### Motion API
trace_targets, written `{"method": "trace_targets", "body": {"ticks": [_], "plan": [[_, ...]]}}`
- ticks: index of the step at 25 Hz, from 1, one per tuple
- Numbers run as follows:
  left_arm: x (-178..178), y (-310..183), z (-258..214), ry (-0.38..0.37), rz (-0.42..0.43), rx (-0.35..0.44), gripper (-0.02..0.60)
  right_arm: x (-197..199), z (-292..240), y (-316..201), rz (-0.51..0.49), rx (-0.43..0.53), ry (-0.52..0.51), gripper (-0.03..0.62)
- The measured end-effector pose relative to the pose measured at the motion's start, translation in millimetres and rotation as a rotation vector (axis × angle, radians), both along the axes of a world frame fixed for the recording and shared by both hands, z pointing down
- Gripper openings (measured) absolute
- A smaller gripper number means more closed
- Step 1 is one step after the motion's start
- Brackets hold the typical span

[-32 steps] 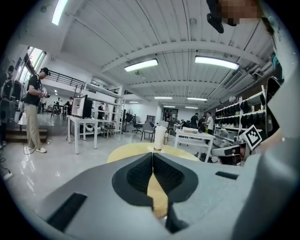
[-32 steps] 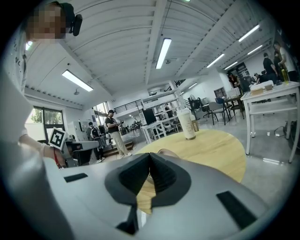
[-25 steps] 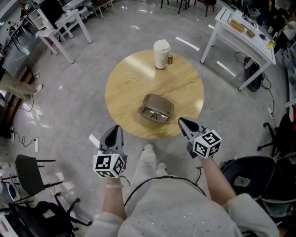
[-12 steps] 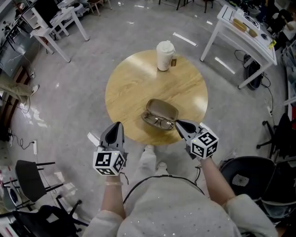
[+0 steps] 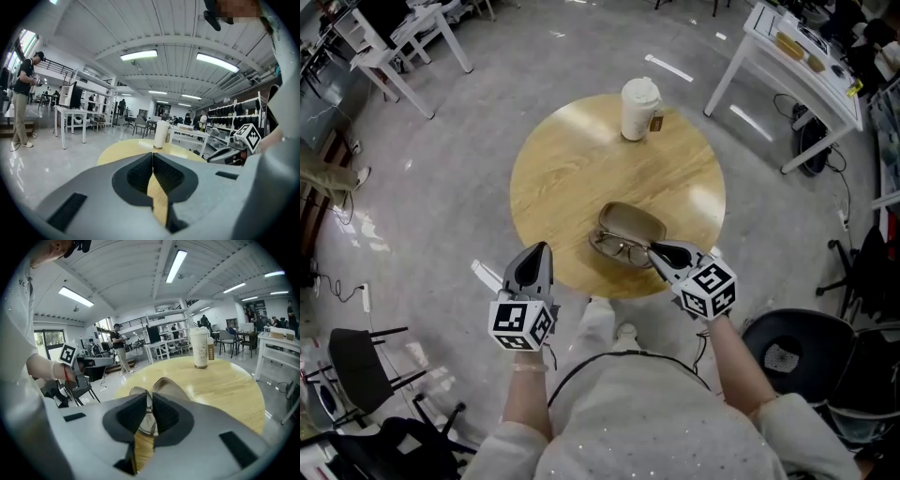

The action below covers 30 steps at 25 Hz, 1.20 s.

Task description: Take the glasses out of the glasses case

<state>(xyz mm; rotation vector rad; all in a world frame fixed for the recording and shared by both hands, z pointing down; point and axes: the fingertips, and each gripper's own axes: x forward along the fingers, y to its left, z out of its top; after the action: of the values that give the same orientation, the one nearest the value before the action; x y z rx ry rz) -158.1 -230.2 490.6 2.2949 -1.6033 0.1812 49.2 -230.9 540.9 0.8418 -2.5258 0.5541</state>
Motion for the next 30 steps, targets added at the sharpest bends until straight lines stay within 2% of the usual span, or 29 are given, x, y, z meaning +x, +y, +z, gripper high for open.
{"method": "trace_targets", "body": {"ticks": [5, 16, 30], "plan": [[4.3, -10.8, 5.1, 0.008, 0.023, -0.009, 0.005, -5.0, 9.8, -3.5, -0.032, -0.019, 0.066, 0.060], [2.7, -26.2, 13.8, 0.008, 0.045, -0.032, 0.006, -12.3, 27.9, -12.2, -0.050, -0.084, 0.129, 0.094], [-0.1, -36.4, 26.0, 0.020, 0.058, -0.059, 0.006, -19.9, 51.0, -14.3, -0.087, -0.158, 0.206, 0.100]]}}
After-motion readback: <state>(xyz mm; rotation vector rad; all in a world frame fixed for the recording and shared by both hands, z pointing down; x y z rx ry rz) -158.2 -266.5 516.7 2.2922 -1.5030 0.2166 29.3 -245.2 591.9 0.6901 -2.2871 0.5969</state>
